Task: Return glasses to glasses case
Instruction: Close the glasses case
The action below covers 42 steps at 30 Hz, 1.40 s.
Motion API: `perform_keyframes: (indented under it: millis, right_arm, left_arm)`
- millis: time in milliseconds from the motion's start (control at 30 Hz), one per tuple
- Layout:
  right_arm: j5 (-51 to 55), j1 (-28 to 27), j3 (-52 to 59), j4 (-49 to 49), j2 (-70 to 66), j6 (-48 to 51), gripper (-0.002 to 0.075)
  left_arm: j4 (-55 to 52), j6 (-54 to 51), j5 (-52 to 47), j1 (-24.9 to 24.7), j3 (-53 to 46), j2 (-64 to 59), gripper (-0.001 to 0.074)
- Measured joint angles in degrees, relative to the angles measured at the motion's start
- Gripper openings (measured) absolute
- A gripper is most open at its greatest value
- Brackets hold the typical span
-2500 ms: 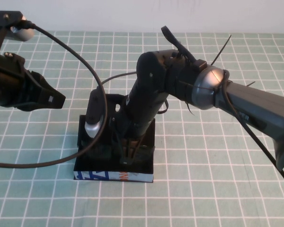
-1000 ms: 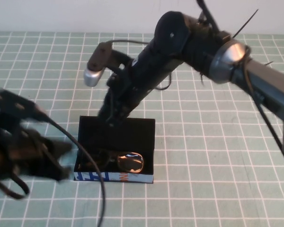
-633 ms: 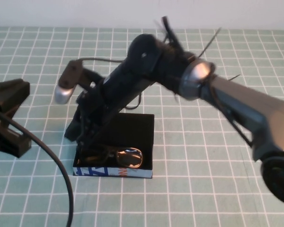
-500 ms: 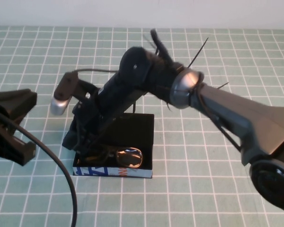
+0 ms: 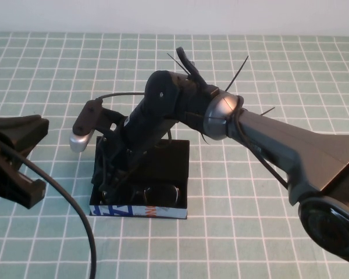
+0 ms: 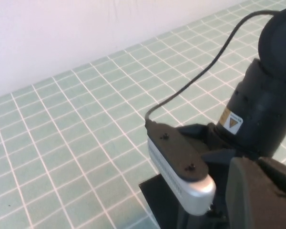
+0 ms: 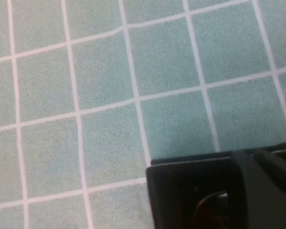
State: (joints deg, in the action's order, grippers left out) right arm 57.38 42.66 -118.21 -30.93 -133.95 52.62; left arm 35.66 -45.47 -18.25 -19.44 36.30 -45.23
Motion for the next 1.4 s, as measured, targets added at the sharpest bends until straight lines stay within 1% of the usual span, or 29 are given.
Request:
perform_keyframes:
  millis: [100,233,367,500,600,667,767,867,1100,1400]
  right_arm:
    - [-0.11,0.0,0.0,0.36,0.16,-0.13,-0.0011]
    - [-0.84,-0.49,-2.16,1.6,1.62,-1.08,-0.0011]
    - [-2.36,-3.1,-6.25,2.64,3.66,-7.55,-0.0011]
    - [-3.76,-6.43,-7.42,4.66,4.5,-13.54,-0.0011]
    - [-3.83,-8.5,-7.42,5.46,4.16,-16.84,-0.0011]
    - [-3.98,-9.65,-7.42,5.49,3.48,-18.72,-0.0011]
    - [-3.98,-11.06,-7.42,5.49,2.55,-20.39,-0.0011]
    - [-3.84,-12.43,-7.42,5.49,1.89,-20.97,-0.0011]
    - [-0.74,-15.46,-7.42,5.01,-0.66,-21.1,-0.0011]
    - [1.03,-16.35,-7.42,-0.59,-3.05,-18.59,-0.0011]
  left_arm:
    - [-1.5,0.0,-2.03,0.0,0.0,0.0,-0.0001]
    - [-3.8,-0.78,-10.6,0.0,0.0,-2.49,-0.0001]
    - [-3.9,-3.98,-19.63,0.0,0.0,-11.12,-0.0001]
    - [-1.5,-5.83,-22.6,-0.15,0.0,-21.99,-0.0001]
    - [4.45,-9.64,-20.93,-1.67,0.0,-29.54,-0.0001]
    - [9.32,-13.75,-18.73,-3.53,0.0,-33.62,-0.0001]
    - [15.69,-19.46,-15.88,-6.16,0.04,-38.52,-0.0001]
    - [19.72,-22.65,-11.97,-7.71,0.41,-41.96,-0.0001]
    - [24.06,-23.84,-2.32,-7.97,0.5,-43.48,-0.0001]
    - [24.55,-24.3,-0.22,-7.97,0.5,-43.48,-0.0001]
